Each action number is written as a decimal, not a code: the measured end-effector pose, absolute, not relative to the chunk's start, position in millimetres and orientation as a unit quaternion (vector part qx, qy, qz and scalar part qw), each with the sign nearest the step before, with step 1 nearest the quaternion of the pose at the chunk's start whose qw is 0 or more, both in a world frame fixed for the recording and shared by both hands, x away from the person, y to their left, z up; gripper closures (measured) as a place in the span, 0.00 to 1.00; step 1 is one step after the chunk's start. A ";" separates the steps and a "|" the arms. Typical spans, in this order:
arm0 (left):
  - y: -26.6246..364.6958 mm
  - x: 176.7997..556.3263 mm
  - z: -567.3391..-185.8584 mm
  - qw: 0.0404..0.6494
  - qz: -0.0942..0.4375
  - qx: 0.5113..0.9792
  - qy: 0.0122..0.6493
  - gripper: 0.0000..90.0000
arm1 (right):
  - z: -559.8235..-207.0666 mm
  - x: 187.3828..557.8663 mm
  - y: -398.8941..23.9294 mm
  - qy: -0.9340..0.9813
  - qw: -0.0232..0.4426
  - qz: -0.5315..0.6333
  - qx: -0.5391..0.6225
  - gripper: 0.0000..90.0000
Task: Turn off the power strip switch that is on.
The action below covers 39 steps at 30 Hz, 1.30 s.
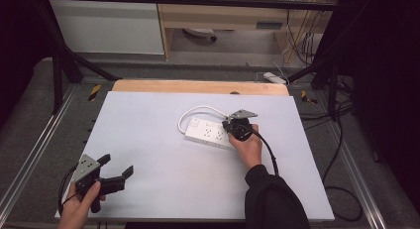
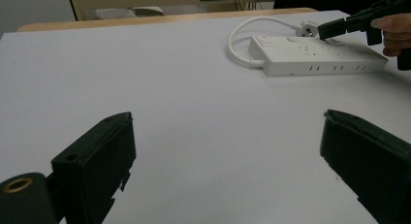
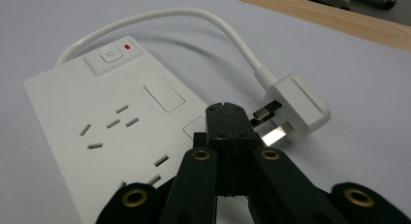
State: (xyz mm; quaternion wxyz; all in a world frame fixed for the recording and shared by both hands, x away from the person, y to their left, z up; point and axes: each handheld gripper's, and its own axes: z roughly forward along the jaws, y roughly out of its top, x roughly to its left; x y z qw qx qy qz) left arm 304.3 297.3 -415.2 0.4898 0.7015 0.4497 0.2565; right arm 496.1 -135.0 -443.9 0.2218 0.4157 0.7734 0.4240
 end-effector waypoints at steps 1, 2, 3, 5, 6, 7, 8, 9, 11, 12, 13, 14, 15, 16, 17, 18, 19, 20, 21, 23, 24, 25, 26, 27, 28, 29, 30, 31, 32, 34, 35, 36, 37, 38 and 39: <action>297.1 304.3 -415.2 0.490 0.256 0.701 0.450 0.06 | -443.9 496.1 -135.0 0.773 0.222 0.424 0.416 1.00; 296.9 304.3 -415.3 0.490 0.256 0.702 0.450 0.06 | -443.9 496.1 -135.0 0.774 0.222 0.424 0.415 1.00; 296.7 304.2 -415.4 0.490 0.255 0.701 0.450 0.06 | -444.0 496.1 -135.0 0.773 0.222 0.424 0.415 1.00; 296.5 304.2 -415.5 0.490 0.255 0.701 0.450 0.06 | -444.3 496.0 -135.2 0.773 0.221 0.425 0.415 1.00; 296.5 304.2 -415.5 0.490 0.255 0.702 0.450 0.06 | -444.4 496.1 -135.1 0.773 0.222 0.426 0.415 1.00; 296.4 304.3 -415.6 0.490 0.255 0.702 0.450 0.06 | -444.3 496.1 -135.0 0.772 0.222 0.425 0.416 1.00; 296.4 304.3 -415.6 0.490 0.255 0.702 0.450 0.06 | -444.2 496.0 -134.7 0.773 0.221 0.425 0.416 1.00; 296.3 304.2 -415.6 0.489 0.255 0.703 0.449 0.06 | -444.2 495.9 -134.3 0.773 0.221 0.424 0.416 1.00; 296.2 304.3 -415.7 0.489 0.255 0.703 0.449 0.06 | -444.3 495.8 -134.1 0.773 0.221 0.425 0.416 1.00; 296.1 304.4 -415.8 0.489 0.255 0.703 0.449 0.06 | -444.4 495.5 -134.0 0.774 0.222 0.424 0.415 1.00; 295.9 304.4 -415.9 0.488 0.255 0.704 0.449 0.06 | -444.5 495.3 -133.8 0.773 0.222 0.425 0.416 1.00; 295.8 304.3 -415.9 0.488 0.254 0.705 0.448 0.06 | -444.5 495.3 -133.8 0.773 0.222 0.425 0.416 1.00; 295.8 304.3 -415.9 0.487 0.254 0.705 0.448 0.06 | -444.7 495.2 -133.7 0.772 0.223 0.426 0.416 1.00; 295.6 304.3 -415.9 0.487 0.254 0.705 0.447 0.06 | -444.6 495.0 -133.3 0.772 0.225 0.424 0.416 1.00; 295.6 304.3 -415.9 0.487 0.254 0.706 0.447 0.06 | -444.7 495.0 -133.1 0.773 0.228 0.423 0.414 1.00; 295.6 304.3 -415.9 0.487 0.254 0.706 0.447 0.06 | -444.9 494.9 -133.3 0.773 0.228 0.424 0.413 1.00; 295.6 304.3 -415.9 0.487 0.255 0.706 0.447 0.06 | -444.9 494.9 -133.3 0.773 0.228 0.424 0.413 1.00; 295.6 304.1 -415.7 0.488 0.255 0.705 0.447 0.06 | -445.0 494.8 -133.3 0.773 0.226 0.424 0.415 1.00; 295.4 304.1 -415.5 0.489 0.256 0.705 0.446 0.06 | -445.0 495.0 -133.3 0.774 0.227 0.422 0.413 1.00; 295.2 304.2 -415.6 0.488 0.256 0.706 0.445 0.06 | -444.9 495.0 -133.2 0.775 0.227 0.422 0.413 1.00; 294.9 304.5 -416.1 0.487 0.255 0.706 0.446 0.06 | -445.6 494.8 -133.4 0.773 0.226 0.424 0.414 1.00; 294.9 304.5 -416.1 0.487 0.255 0.706 0.446 0.06 | -445.6 494.8 -133.4 0.773 0.226 0.424 0.414 1.00; 294.8 304.4 -416.1 0.487 0.255 0.706 0.446 0.06 | -446.1 494.4 -133.7 0.773 0.228 0.421 0.416 1.00; 295.1 304.1 -415.9 0.487 0.256 0.706 0.446 0.06 | -446.7 493.8 -135.2 0.771 0.227 0.423 0.418 1.00; 295.0 304.1 -415.8 0.488 0.257 0.705 0.446 0.06 | -447.2 493.1 -137.9 0.769 0.227 0.425 0.421 1.00; 295.0 304.0 -415.8 0.487 0.258 0.705 0.447 0.06 | -447.2 493.1 -137.9 0.769 0.227 0.425 0.421 1.00; 294.9 304.0 -415.8 0.487 0.258 0.705 0.447 0.06 | -446.3 492.6 -140.0 0.770 0.225 0.421 0.423 1.00; 294.9 304.1 -415.8 0.487 0.258 0.705 0.447 0.06 | -445.8 492.8 -141.2 0.770 0.222 0.420 0.426 1.00; 294.8 304.2 -415.8 0.486 0.258 0.706 0.446 0.06 | -445.8 492.8 -141.2 0.770 0.222 0.420 0.426 1.00; 294.6 304.1 -415.8 0.486 0.258 0.705 0.446 0.06 | -445.9 493.1 -141.8 0.767 0.217 0.422 0.431 1.00; 294.6 304.1 -415.8 0.486 0.259 0.705 0.446 0.06 | -446.0 493.1 -141.4 0.767 0.218 0.423 0.430 1.00; 294.8 304.1 -415.8 0.486 0.259 0.705 0.447 0.06 | -446.3 493.0 -141.5 0.765 0.219 0.424 0.432 1.00; 294.9 304.3 -416.1 0.486 0.257 0.705 0.447 0.06 | -446.6 493.1 -142.2 0.765 0.220 0.425 0.430 1.00; 295.1 304.6 -416.2 0.485 0.257 0.705 0.448 0.06 | -446.6 493.1 -142.2 0.765 0.220 0.425 0.430 1.00; 295.0 304.9 -416.4 0.485 0.258 0.705 0.449 0.06 | -447.1 492.8 -142.3 0.763 0.219 0.428 0.432 1.00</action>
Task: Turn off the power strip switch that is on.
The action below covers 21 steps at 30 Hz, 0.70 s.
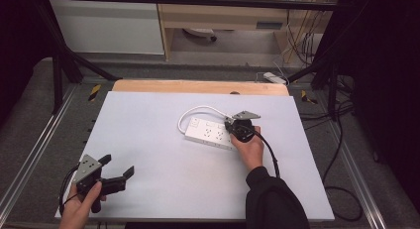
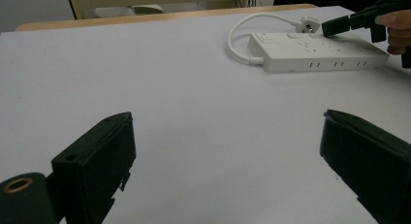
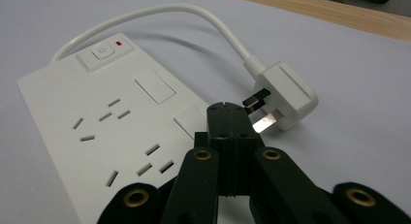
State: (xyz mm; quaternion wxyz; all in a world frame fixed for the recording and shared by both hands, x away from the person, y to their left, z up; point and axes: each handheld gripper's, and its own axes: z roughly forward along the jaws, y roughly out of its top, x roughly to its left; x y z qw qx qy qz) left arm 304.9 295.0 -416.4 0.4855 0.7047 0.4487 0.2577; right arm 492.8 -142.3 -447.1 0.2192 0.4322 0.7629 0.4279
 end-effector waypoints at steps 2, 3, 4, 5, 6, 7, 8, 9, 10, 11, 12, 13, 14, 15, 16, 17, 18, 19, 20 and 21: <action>294.9 304.7 -416.3 0.485 0.257 0.705 0.448 0.06 | -447.1 492.5 -142.3 0.762 0.219 0.429 0.433 1.00; 294.9 304.8 -416.1 0.486 0.258 0.706 0.447 0.06 | -446.9 492.7 -142.3 0.763 0.218 0.430 0.431 1.00; 294.8 304.6 -416.1 0.486 0.258 0.706 0.447 0.06 | -445.0 492.4 -139.9 0.761 0.218 0.435 0.428 1.00; 294.9 304.6 -416.1 0.485 0.258 0.706 0.447 0.06 | -445.0 492.4 -139.9 0.761 0.218 0.435 0.428 1.00; 295.1 304.7 -416.1 0.485 0.259 0.705 0.448 0.06 | -442.2 492.1 -137.9 0.762 0.221 0.438 0.423 1.00; 295.3 304.7 -416.1 0.485 0.259 0.705 0.448 0.06 | -442.2 492.1 -137.9 0.762 0.221 0.438 0.423 1.00; 295.5 304.7 -416.1 0.485 0.259 0.705 0.448 0.06 | -441.2 491.9 -137.2 0.762 0.219 0.439 0.422 1.00; 295.6 304.8 -416.2 0.485 0.259 0.705 0.448 0.06 | -439.2 491.7 -136.5 0.762 0.220 0.441 0.419 1.00; 295.6 304.7 -416.1 0.485 0.259 0.705 0.448 0.06 | -439.2 491.7 -136.5 0.762 0.220 0.441 0.419 1.00; 295.5 304.6 -416.1 0.486 0.259 0.705 0.448 0.06 | -438.9 491.5 -136.5 0.762 0.220 0.442 0.420 1.00; 295.4 304.6 -416.0 0.486 0.259 0.705 0.448 0.06 | -438.5 491.2 -136.6 0.762 0.221 0.442 0.419 1.00; 295.3 304.6 -416.0 0.486 0.259 0.705 0.447 0.06 | -438.4 490.9 -136.6 0.761 0.220 0.443 0.419 1.00; 295.2 304.7 -416.1 0.486 0.259 0.705 0.448 0.06 | -438.0 490.2 -136.5 0.760 0.218 0.444 0.421 1.00; 295.2 304.7 -416.1 0.485 0.258 0.706 0.447 0.06 | -437.5 489.9 -136.5 0.760 0.218 0.445 0.420 1.00; 295.2 304.9 -416.1 0.485 0.258 0.706 0.447 0.06 | -437.2 489.6 -136.4 0.760 0.216 0.446 0.421 1.00; 295.1 305.0 -416.1 0.485 0.258 0.706 0.447 0.06 | -437.0 489.4 -136.2 0.760 0.216 0.445 0.420 1.00; 295.1 304.9 -416.1 0.485 0.258 0.706 0.447 0.06 | -436.8 489.2 -136.1 0.761 0.214 0.447 0.419 1.00; 295.1 304.9 -416.1 0.485 0.258 0.706 0.447 0.06 | -436.7 489.1 -136.1 0.762 0.214 0.448 0.417 1.00; 295.1 304.9 -416.1 0.485 0.258 0.706 0.447 0.06 | -436.3 488.7 -136.0 0.762 0.213 0.448 0.416 1.00; 295.1 304.9 -416.1 0.485 0.258 0.706 0.447 0.06 | -435.3 487.6 -135.8 0.760 0.211 0.450 0.418 1.00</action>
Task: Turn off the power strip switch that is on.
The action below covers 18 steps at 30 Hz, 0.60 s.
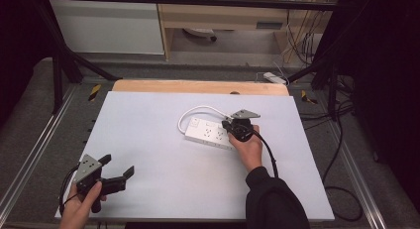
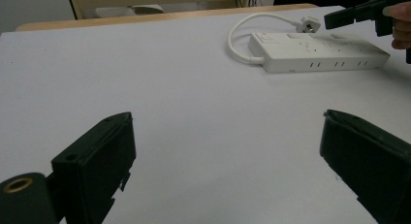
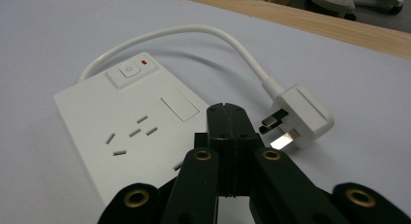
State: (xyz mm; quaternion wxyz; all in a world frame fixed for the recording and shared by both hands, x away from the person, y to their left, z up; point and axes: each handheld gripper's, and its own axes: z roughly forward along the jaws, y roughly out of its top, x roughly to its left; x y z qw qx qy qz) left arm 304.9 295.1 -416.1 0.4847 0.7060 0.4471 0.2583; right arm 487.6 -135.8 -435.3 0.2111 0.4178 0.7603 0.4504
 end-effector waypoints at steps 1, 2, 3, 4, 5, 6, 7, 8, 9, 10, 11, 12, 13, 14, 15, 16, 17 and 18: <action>295.1 304.8 -416.0 0.485 0.258 0.706 0.447 0.06 | -435.3 487.6 -135.8 0.760 0.211 0.450 0.418 1.00; 295.1 304.8 -416.0 0.485 0.258 0.706 0.447 0.06 | -434.9 487.1 -135.7 0.759 0.209 0.453 0.418 1.00; 295.1 304.8 -416.0 0.485 0.258 0.706 0.447 0.06 | -434.5 486.5 -135.2 0.759 0.207 0.454 0.419 1.00; 295.1 304.8 -416.0 0.485 0.258 0.706 0.447 0.06 | -434.2 485.8 -134.8 0.760 0.206 0.453 0.418 1.00; 295.1 304.9 -416.1 0.485 0.258 0.706 0.447 0.06 | -434.1 485.3 -134.6 0.760 0.205 0.453 0.419 0.98; 295.0 304.9 -416.2 0.485 0.258 0.706 0.447 0.06 | -433.6 484.3 -134.2 0.759 0.204 0.454 0.419 0.96; 294.9 304.9 -416.3 0.484 0.258 0.706 0.447 0.06 | -432.9 483.7 -134.0 0.758 0.205 0.457 0.419 0.95; 294.8 304.9 -416.3 0.485 0.258 0.706 0.447 0.06 | -430.8 482.2 -133.6 0.754 0.202 0.465 0.418 0.91; 294.8 304.9 -416.3 0.485 0.258 0.706 0.447 0.06 | -430.8 482.2 -133.6 0.754 0.202 0.465 0.418 0.91; 294.7 304.9 -416.4 0.485 0.258 0.706 0.448 0.06 | -429.7 481.6 -133.2 0.753 0.201 0.467 0.417 0.89; 294.7 305.0 -416.5 0.485 0.258 0.706 0.448 0.06 | -428.3 480.8 -132.5 0.752 0.200 0.472 0.415 0.86; 294.7 305.0 -416.5 0.484 0.258 0.706 0.448 0.06 | -426.2 479.6 -131.7 0.746 0.197 0.481 0.417 0.75; 294.7 305.0 -416.5 0.484 0.258 0.706 0.448 0.06 | -426.2 479.6 -131.7 0.746 0.197 0.481 0.417 0.75; 294.8 305.0 -416.5 0.485 0.258 0.705 0.448 0.06 | -425.3 479.3 -131.5 0.743 0.194 0.484 0.419 0.69; 294.9 305.1 -416.5 0.484 0.259 0.706 0.448 0.06 | -424.2 479.0 -131.3 0.740 0.191 0.488 0.422 0.62; 294.9 305.3 -416.6 0.484 0.258 0.706 0.448 0.06 | -423.5 479.0 -131.5 0.738 0.189 0.490 0.423 0.56; 294.8 305.4 -416.6 0.484 0.258 0.706 0.448 0.06 | -422.7 479.0 -131.4 0.737 0.186 0.491 0.425 0.50; 294.8 305.5 -416.7 0.483 0.258 0.706 0.448 0.06 | -422.0 478.9 -131.1 0.735 0.186 0.491 0.428 0.43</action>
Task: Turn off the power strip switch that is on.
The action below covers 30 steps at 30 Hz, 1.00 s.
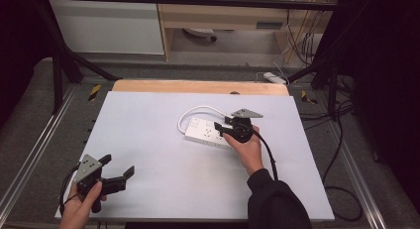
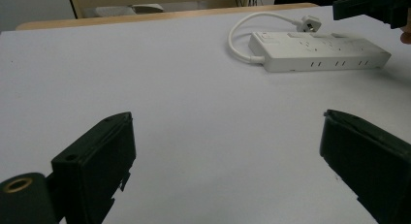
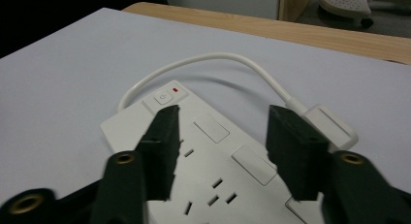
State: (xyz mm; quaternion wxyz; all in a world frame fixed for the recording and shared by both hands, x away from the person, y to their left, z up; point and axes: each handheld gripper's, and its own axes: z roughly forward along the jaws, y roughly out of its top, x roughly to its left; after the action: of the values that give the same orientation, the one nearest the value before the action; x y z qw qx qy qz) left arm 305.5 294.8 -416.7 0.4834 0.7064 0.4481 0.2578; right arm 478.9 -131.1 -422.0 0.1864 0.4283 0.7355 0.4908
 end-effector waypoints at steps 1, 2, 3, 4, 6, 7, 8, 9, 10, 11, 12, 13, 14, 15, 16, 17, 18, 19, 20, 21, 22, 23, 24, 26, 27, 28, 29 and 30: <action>294.9 305.4 -416.6 0.482 0.258 0.708 0.448 0.06 | -421.2 479.0 -131.1 0.736 0.186 0.489 0.429 0.38; 294.8 305.3 -416.7 0.483 0.258 0.707 0.448 0.06 | -420.1 478.8 -131.0 0.736 0.187 0.489 0.430 0.35; 294.8 305.3 -416.7 0.483 0.258 0.706 0.448 0.06 | -418.7 478.5 -131.2 0.735 0.188 0.488 0.431 0.31; 294.8 305.3 -416.7 0.484 0.258 0.706 0.448 0.06 | -417.3 478.7 -131.4 0.734 0.190 0.488 0.432 0.27; 294.9 305.5 -416.7 0.484 0.259 0.706 0.448 0.06 | -414.4 478.5 -132.0 0.733 0.187 0.489 0.435 0.21; 294.9 305.5 -416.7 0.483 0.258 0.706 0.448 0.06 | -412.9 478.4 -132.1 0.732 0.188 0.487 0.437 0.19; 294.9 305.5 -416.7 0.483 0.258 0.706 0.448 0.06 | -411.6 478.1 -132.4 0.730 0.188 0.488 0.439 0.16; 294.8 305.4 -416.8 0.483 0.259 0.706 0.448 0.06 | -410.1 477.9 -133.1 0.729 0.188 0.489 0.441 0.13; 294.8 305.4 -416.7 0.484 0.259 0.706 0.448 0.06 | -408.7 477.5 -133.5 0.727 0.189 0.490 0.441 0.11; 294.9 305.4 -416.7 0.484 0.259 0.706 0.448 0.06 | -407.3 477.1 -133.8 0.726 0.190 0.491 0.443 0.09; 295.0 305.5 -416.7 0.483 0.258 0.706 0.448 0.06 | -406.3 477.0 -134.3 0.725 0.191 0.489 0.445 0.07; 294.9 305.5 -416.7 0.483 0.258 0.706 0.448 0.06 | -405.2 476.5 -134.8 0.725 0.193 0.488 0.447 0.06; 294.9 305.4 -416.8 0.483 0.258 0.706 0.448 0.06 | -403.9 475.7 -135.1 0.725 0.194 0.485 0.448 0.05; 294.7 305.3 -416.8 0.484 0.258 0.706 0.448 0.06 | -402.8 475.2 -135.3 0.727 0.200 0.481 0.447 0.04; 294.6 305.2 -416.7 0.483 0.258 0.707 0.448 0.06 | -401.5 474.4 -135.4 0.727 0.206 0.477 0.450 0.05; 294.5 305.2 -416.7 0.484 0.258 0.706 0.448 0.06 | -400.3 473.7 -135.5 0.727 0.210 0.471 0.453 0.06; 294.5 305.1 -416.7 0.484 0.258 0.706 0.448 0.06 | -399.2 473.0 -135.8 0.729 0.212 0.466 0.454 0.06; 294.6 305.1 -416.7 0.485 0.259 0.705 0.448 0.06 | -398.0 471.9 -136.1 0.729 0.214 0.463 0.456 0.06; 294.9 305.1 -416.6 0.484 0.259 0.705 0.448 0.06 | -396.8 470.8 -136.2 0.729 0.220 0.461 0.456 0.05; 295.1 305.0 -416.5 0.485 0.259 0.705 0.448 0.06 | -395.2 469.6 -135.9 0.727 0.231 0.456 0.459 0.04; 295.5 304.9 -416.4 0.485 0.260 0.705 0.448 0.06 | -394.0 468.8 -135.5 0.724 0.243 0.451 0.462 0.06; 295.7 304.9 -416.4 0.485 0.259 0.704 0.449 0.06 | -392.3 467.5 -135.3 0.717 0.258 0.446 0.469 0.07; 295.9 305.0 -416.4 0.484 0.260 0.704 0.450 0.06 | -390.9 466.5 -136.3 0.715 0.260 0.447 0.472 0.07; 295.8 305.0 -416.6 0.484 0.260 0.705 0.449 0.06 | -387.2 463.9 -139.2 0.717 0.247 0.453 0.467 0.06; 295.7 304.9 -416.5 0.484 0.260 0.705 0.448 0.06 | -385.3 462.3 -140.8 0.719 0.245 0.456 0.464 0.05; 295.6 304.9 -416.5 0.484 0.260 0.705 0.449 0.06 | -383.6 460.8 -142.6 0.720 0.243 0.458 0.461 0.05; 295.6 304.9 -416.6 0.484 0.260 0.705 0.449 0.06 | -381.7 459.3 -144.1 0.720 0.240 0.460 0.462 0.05; 295.7 304.9 -416.5 0.484 0.260 0.705 0.449 0.06 | -380.0 457.7 -145.8 0.719 0.237 0.462 0.462 0.04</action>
State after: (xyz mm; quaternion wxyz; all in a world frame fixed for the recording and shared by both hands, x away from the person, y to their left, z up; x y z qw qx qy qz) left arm 304.9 295.7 -416.5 0.4838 0.7049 0.4490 0.2597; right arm 457.7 -145.8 -380.0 0.2365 0.4623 0.7187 0.4624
